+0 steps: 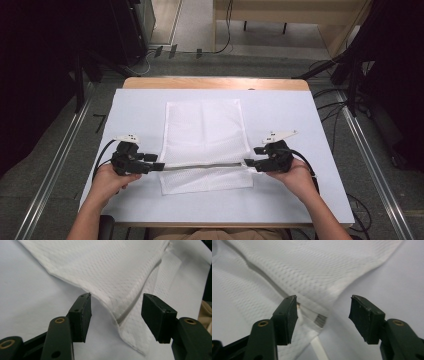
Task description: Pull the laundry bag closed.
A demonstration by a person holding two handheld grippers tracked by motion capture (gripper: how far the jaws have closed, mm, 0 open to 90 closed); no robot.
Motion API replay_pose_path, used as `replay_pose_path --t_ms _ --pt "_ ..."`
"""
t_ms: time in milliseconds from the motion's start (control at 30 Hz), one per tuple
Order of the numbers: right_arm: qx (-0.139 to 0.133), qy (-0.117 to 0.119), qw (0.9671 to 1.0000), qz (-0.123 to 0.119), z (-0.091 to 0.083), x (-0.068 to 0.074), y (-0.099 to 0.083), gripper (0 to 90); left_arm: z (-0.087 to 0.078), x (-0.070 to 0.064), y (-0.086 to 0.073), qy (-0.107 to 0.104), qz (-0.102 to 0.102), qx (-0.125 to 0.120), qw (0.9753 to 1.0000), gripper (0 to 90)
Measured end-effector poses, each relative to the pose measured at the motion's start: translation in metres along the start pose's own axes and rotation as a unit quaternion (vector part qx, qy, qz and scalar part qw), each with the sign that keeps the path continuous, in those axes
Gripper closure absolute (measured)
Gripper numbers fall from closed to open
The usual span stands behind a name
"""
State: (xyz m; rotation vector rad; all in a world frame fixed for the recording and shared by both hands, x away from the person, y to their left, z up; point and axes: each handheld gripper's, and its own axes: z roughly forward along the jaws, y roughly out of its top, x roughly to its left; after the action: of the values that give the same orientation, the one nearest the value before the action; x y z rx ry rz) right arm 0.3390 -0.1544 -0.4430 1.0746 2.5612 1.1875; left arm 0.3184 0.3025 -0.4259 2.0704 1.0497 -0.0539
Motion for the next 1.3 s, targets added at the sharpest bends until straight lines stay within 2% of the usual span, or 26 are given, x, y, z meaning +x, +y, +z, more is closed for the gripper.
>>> replay_pose_path --t_ms 100,167,300,333,367,400,500,600,667,767,800,867,967,1167,1300 --pt "-0.012 -0.011 0.9997 0.018 -0.006 -0.007 -0.001 39.6 -0.004 0.004 0.0 0.012 -0.007 -0.015 0.9998 37.7" --pt "-0.017 -0.013 0.9996 0.02 -0.01 -0.012 -0.002 36.7 -0.007 0.007 -0.001 0.024 -0.012 -0.021 0.9994 37.2" --pt "-0.031 -0.03 0.9986 0.03 -0.018 -0.023 -0.006 35.0 -0.012 0.013 -0.002 0.033 -0.02 -0.036 0.9986 35.5" --pt "-0.036 -0.045 0.9979 0.03 -0.02 -0.026 -0.008 34.7 -0.014 0.013 -0.003 0.042 -0.02 -0.042 0.998 35.3" --pt "-0.044 -0.07 0.996 0.034 -0.021 -0.03 -0.01 31.7 -0.014 0.014 -0.003 0.048 -0.017 -0.046 0.9976 35.2" --pt "-0.048 -0.081 0.9949 0.036 -0.022 -0.033 -0.012 29.4 -0.016 0.015 -0.003 0.057 -0.019 -0.05 0.9969 34.8" --pt "-0.053 -0.093 0.9927 0.055 -0.027 -0.045 -0.017 27.6 -0.018 0.017 -0.005 0.083 -0.02 -0.057 0.9947 34.4" --pt "-0.058 -0.104 0.9906 0.068 -0.03 -0.054 -0.021 26.7 -0.02 0.021 -0.006 0.096 -0.029 -0.062 0.993 34.0" --pt "-0.062 -0.106 0.9894 0.077 -0.032 -0.06 -0.022 25.7 -0.021 0.024 -0.007 0.103 -0.035 -0.061 0.9922 33.6" --pt "-0.067 -0.101 0.9896 0.079 -0.032 -0.065 -0.024 22.2 -0.022 0.029 -0.008 0.124 -0.046 -0.062 0.9892 33.3" --pt "-0.063 -0.096 0.9904 0.076 -0.032 -0.067 -0.024 21.0 -0.022 0.03 -0.009 0.132 -0.048 -0.063 0.9881 33.1" --pt "-0.059 -0.102 0.99 0.078 -0.029 -0.069 -0.025 21.5 -0.022 0.032 -0.008 0.142 -0.057 -0.069 0.9858 32.3" --pt "-0.049 -0.105 0.9901 0.08 -0.025 -0.071 -0.025 21.6 -0.02 0.034 -0.008 0.15 -0.065 -0.072 0.9839 29.0" --pt "-0.042 -0.106 0.9908 0.073 -0.02 -0.071 -0.025 21.9 -0.017 0.034 -0.008 0.159 -0.065 -0.062 0.9832 29.0" --pt "-0.038 -0.106 0.9904 0.079 -0.018 -0.072 -0.026 22.2 -0.016 0.035 -0.008 0.162 -0.068 -0.058 0.9827 29.0"
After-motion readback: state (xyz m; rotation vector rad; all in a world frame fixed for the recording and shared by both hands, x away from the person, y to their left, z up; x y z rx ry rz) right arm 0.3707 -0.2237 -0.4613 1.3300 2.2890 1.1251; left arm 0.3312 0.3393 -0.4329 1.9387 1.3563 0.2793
